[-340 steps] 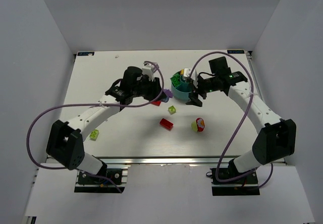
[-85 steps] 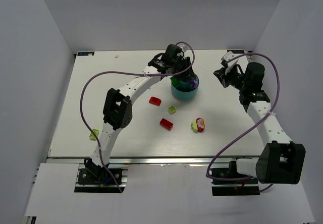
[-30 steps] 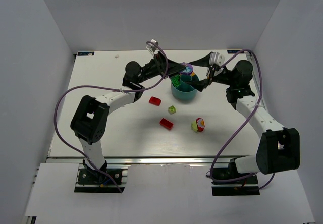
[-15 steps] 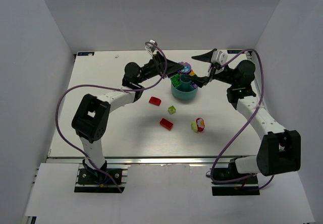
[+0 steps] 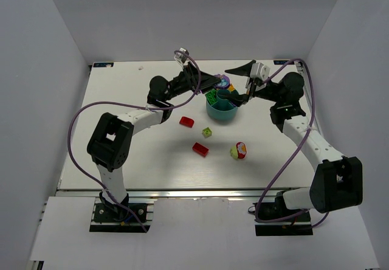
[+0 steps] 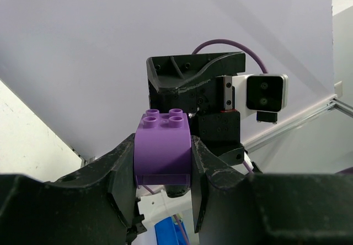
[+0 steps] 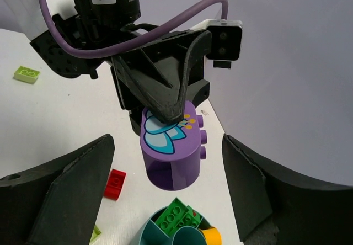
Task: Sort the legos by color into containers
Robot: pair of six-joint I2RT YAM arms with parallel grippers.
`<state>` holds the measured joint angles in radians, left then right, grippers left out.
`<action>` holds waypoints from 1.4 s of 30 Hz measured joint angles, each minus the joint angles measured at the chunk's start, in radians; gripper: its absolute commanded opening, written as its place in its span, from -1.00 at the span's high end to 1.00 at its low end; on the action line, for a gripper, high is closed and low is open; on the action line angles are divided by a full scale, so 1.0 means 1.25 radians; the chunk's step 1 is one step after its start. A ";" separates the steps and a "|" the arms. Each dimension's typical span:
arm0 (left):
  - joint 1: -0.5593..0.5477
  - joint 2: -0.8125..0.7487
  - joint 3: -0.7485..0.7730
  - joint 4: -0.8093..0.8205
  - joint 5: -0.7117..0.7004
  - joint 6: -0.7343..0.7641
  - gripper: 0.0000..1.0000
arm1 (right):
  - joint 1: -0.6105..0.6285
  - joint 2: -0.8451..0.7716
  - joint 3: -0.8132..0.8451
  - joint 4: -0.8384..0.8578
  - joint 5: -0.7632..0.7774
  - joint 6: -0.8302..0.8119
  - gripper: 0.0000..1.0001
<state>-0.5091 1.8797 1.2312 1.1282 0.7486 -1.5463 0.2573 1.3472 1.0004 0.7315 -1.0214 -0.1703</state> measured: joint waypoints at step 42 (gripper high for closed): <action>0.034 -0.009 -0.065 -0.032 -0.029 0.030 -0.96 | 0.020 0.013 0.070 -0.215 0.012 -0.129 0.73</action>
<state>-0.4667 1.8683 1.1500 1.0882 0.7120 -1.5085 0.2821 1.3632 1.0882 0.4629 -1.0069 -0.3313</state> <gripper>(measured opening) 0.979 0.525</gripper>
